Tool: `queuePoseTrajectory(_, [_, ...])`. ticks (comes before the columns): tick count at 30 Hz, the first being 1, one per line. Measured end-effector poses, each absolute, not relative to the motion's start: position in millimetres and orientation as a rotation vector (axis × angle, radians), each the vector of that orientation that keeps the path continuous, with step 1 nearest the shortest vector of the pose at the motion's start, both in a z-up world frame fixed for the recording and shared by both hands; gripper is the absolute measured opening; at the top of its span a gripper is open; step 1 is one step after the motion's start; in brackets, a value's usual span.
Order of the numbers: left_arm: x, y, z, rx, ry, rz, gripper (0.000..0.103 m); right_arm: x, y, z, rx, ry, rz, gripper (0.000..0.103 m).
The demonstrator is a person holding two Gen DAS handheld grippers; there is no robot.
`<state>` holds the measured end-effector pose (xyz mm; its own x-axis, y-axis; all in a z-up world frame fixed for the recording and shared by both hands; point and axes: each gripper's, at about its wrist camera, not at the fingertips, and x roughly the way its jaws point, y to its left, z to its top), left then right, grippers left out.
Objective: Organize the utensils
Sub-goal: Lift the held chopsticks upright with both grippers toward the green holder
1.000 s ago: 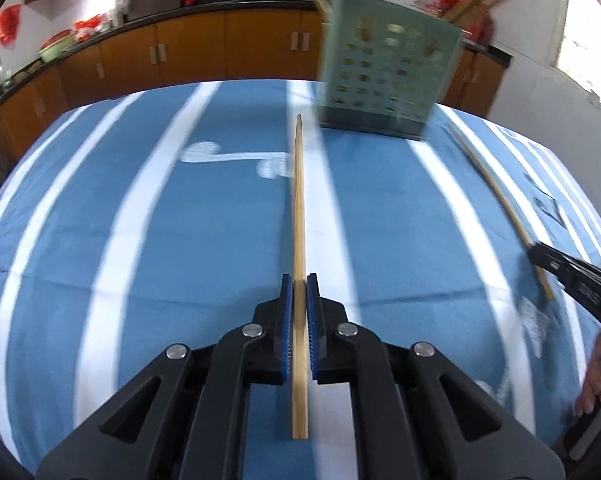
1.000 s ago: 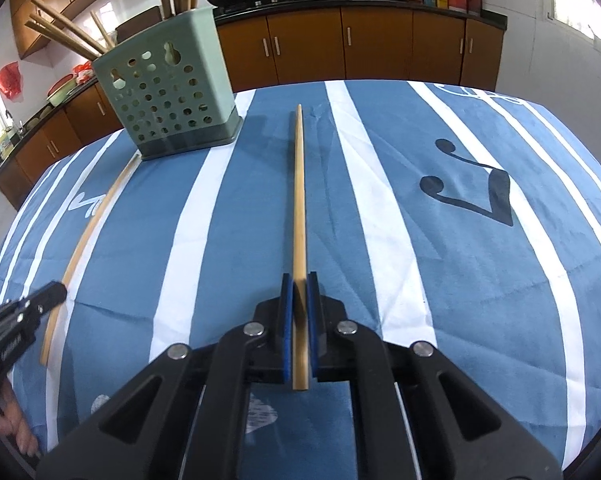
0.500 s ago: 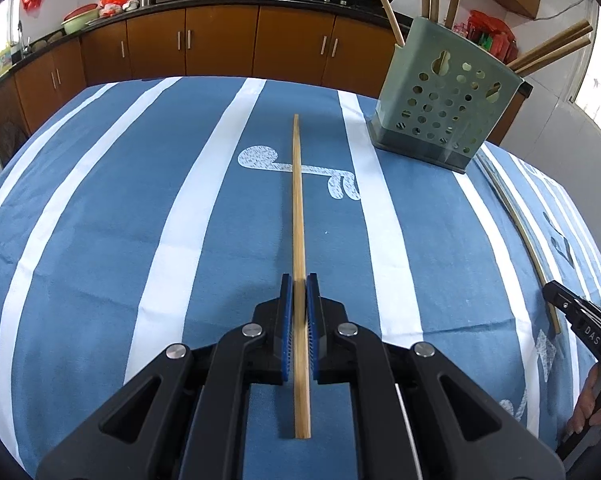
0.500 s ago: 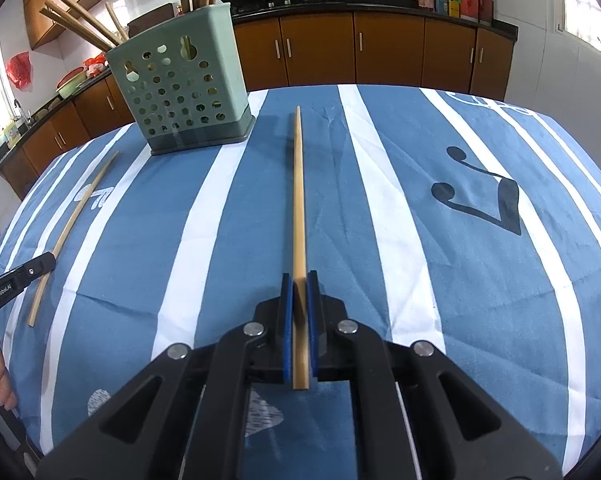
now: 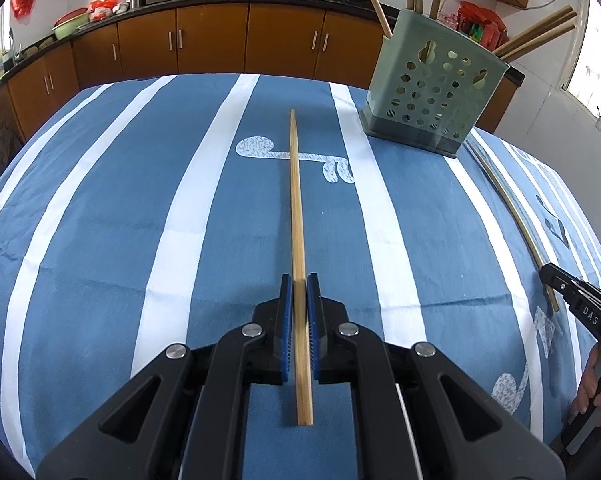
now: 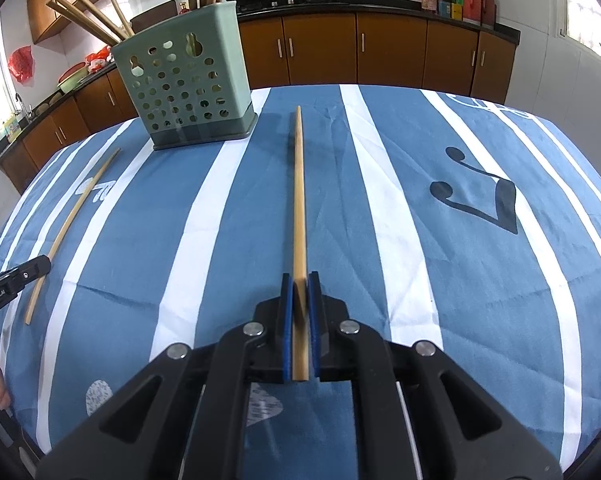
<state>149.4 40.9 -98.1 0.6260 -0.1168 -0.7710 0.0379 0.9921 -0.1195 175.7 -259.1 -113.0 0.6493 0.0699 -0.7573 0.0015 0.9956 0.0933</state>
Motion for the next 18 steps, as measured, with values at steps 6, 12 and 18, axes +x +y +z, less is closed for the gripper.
queuePoseTrajectory(6, [144.4, 37.2, -100.0, -0.052, 0.864, -0.080, 0.008, 173.6, -259.6, -113.4, 0.073, 0.855, 0.039, 0.008])
queuePoseTrajectory(12, [143.3, 43.8, -87.9, -0.061, 0.858, -0.090, 0.007, 168.2, -268.9, -92.9, 0.110, 0.801, 0.036, 0.008])
queuePoseTrajectory(18, [137.9, 53.1, -47.4, -0.087, 0.752, -0.098, 0.007, 160.4, -278.4, -54.6, 0.140, 0.684, 0.026, 0.008])
